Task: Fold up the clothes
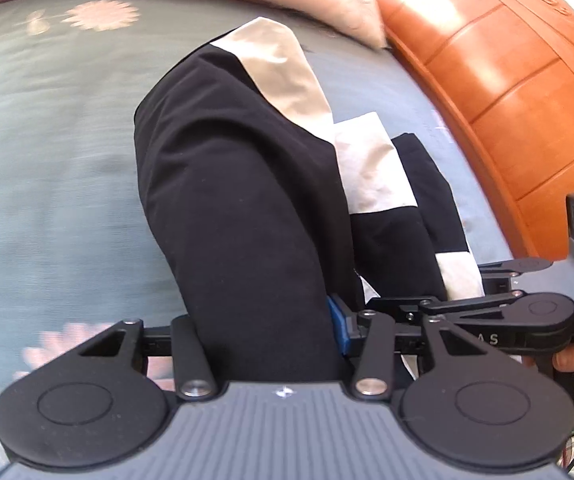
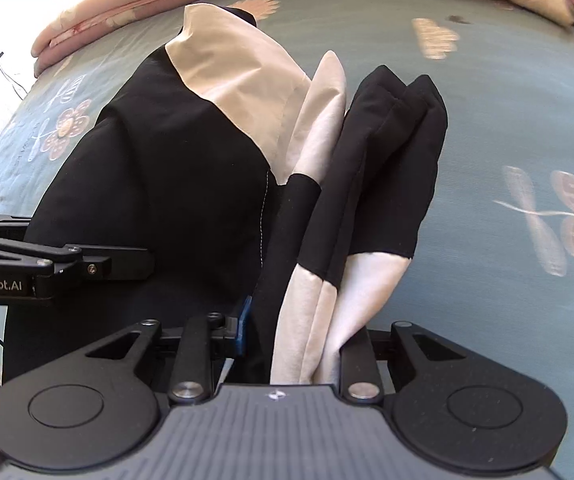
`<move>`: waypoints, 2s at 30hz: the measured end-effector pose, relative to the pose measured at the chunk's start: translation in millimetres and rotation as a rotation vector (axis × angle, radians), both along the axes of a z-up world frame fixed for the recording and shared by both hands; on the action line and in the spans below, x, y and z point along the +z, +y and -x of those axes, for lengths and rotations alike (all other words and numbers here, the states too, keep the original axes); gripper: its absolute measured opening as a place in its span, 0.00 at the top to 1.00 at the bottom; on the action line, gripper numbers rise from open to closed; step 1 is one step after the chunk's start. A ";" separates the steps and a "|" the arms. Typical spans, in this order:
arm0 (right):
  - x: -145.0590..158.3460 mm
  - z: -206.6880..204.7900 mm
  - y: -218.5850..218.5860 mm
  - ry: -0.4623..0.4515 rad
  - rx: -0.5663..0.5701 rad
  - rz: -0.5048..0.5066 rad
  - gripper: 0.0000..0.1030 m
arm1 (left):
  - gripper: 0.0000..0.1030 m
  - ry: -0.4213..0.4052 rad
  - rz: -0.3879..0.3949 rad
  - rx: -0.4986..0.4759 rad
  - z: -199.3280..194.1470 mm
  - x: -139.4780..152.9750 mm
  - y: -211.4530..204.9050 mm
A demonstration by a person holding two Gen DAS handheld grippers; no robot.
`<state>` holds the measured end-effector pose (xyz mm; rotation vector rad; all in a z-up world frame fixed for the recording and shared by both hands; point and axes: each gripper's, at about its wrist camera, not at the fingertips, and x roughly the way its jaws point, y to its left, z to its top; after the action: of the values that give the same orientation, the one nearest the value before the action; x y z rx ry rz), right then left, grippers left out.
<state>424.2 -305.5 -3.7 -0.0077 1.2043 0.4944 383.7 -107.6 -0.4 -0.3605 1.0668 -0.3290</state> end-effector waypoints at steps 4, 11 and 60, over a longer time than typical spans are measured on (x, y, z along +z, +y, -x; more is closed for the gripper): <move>15.9 3.5 -88.0 -0.021 -0.042 0.056 0.71 | 0.56 -0.021 0.067 -0.017 -7.1 -7.1 -83.0; 15.1 -2.0 -229.0 -0.074 -0.144 0.240 0.71 | 0.56 -0.042 0.154 -0.103 -33.0 -36.1 -205.1; -40.3 95.8 -340.7 -0.076 -0.431 0.141 0.31 | 0.25 -0.341 -0.334 -0.919 -100.9 -30.8 -359.6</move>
<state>328.4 -646.2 -44.0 0.1093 1.1239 0.0310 484.6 -467.2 -31.2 0.5032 0.8721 -0.9732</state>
